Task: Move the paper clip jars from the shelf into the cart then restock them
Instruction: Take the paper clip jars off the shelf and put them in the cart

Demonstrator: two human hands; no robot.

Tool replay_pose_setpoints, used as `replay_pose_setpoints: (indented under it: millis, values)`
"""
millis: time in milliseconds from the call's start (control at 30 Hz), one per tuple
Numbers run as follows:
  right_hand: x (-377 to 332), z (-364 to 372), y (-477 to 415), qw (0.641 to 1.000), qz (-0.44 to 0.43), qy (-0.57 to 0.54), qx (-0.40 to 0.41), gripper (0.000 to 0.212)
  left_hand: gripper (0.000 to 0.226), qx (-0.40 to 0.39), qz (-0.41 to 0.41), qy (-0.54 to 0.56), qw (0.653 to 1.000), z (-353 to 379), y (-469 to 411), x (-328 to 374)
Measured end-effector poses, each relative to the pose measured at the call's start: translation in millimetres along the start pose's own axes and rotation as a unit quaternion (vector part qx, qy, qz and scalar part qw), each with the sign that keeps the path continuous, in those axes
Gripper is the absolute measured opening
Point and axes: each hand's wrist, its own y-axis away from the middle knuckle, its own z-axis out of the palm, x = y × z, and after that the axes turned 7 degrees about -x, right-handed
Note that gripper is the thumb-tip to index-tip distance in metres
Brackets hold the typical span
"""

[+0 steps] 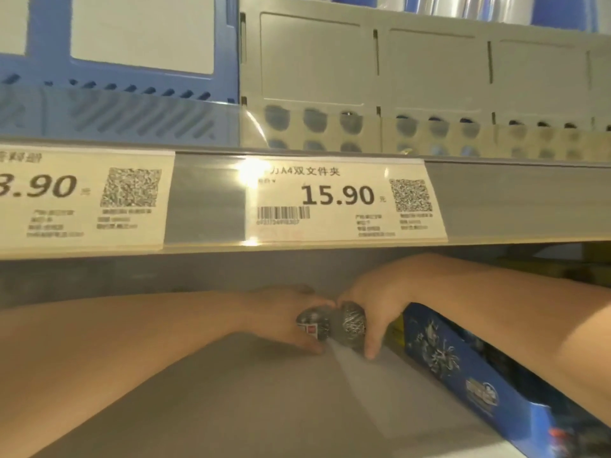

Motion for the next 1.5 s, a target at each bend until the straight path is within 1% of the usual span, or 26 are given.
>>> replay_pose_setpoints:
  millis: [67,133,200,267,333,400,467,600,700,767,833,900,967,1000,1033,1100,1133,1200,1333,1400,1500]
  values:
    - [-2,-1,0,1.0,0.006,0.015,-0.019,0.059,0.058,-0.007,-0.01,0.017,1.0,2,-5,2]
    - [-5,-3,3,0.998,0.015,0.039,-0.05,0.067,0.055,-0.006,-0.027,0.029,0.999,6,-8,5]
    - [-9,-3,6,0.997,0.02,0.056,-0.047,0.071,0.053,0.008,-0.048,0.044,0.998,9,-10,7]
    - [-12,-2,10,0.997,0.017,0.074,-0.031,0.071,0.051,0.026,-0.058,0.054,0.997,12,-10,10]
    - [-14,-1,16,0.996,0.009,0.084,-0.016,0.069,0.053,0.031,-0.063,0.055,0.996,11,-7,15]
    - [-17,-1,25,0.997,-0.001,0.074,0.004,0.067,0.056,0.029,-0.068,0.056,0.996,7,1,22]
    - [-18,-1,35,0.998,-0.011,0.059,0.03,0.064,0.055,0.032,-0.072,0.064,0.995,0,12,30]
    - [-25,0,66,0.994,-0.029,0.013,0.104,0.051,0.043,0.081,-0.075,0.113,0.988,-22,43,49]
    - [-33,4,94,0.986,-0.056,-0.015,0.156,0.042,0.04,0.124,-0.071,0.142,0.98,-31,69,70]
    - [-36,10,110,0.983,-0.062,-0.035,0.169,0.043,0.037,0.138,-0.083,0.148,0.976,-33,86,85]
    - [-39,16,128,0.982,-0.049,-0.066,0.168,0.043,0.034,0.158,-0.091,0.158,0.97,-33,99,103]
    - [-43,23,148,0.984,-0.026,-0.082,0.157,0.028,0.034,0.175,-0.104,0.164,0.965,-33,112,120]
    - [-49,30,171,0.973,-0.046,-0.102,0.2,0.026,0.04,0.166,-0.119,0.17,0.964,-35,126,139]
    - [-51,34,181,0.965,-0.067,-0.117,0.223,0.028,0.044,0.167,-0.111,0.168,0.965,-36,133,148]
    - [-55,38,193,0.96,-0.08,-0.128,0.236,0.036,0.043,0.177,-0.093,0.162,0.966,-37,139,158]
    - [-62,48,218,0.956,-0.083,-0.144,0.241,0.057,0.034,0.203,-0.054,0.155,0.965,-39,156,180]
    - [-66,53,233,0.955,-0.078,-0.152,0.241,0.063,0.031,0.208,-0.043,0.154,0.965,-40,163,192]
    - [-75,67,266,0.953,-0.068,-0.165,0.247,0.066,0.029,0.206,-0.019,0.157,0.966,-38,178,219]
    - [-96,103,334,0.955,-0.006,-0.173,0.24,0.075,0.029,0.176,0.037,0.174,0.968,-19,207,276]
    - [-105,122,370,0.956,0.008,-0.181,0.232,0.078,0.03,0.161,0.055,0.172,0.97,-4,220,304]
    - [-116,154,427,0.953,0.034,-0.214,0.209,0.071,0.04,0.141,0.09,0.191,0.967,20,236,351]
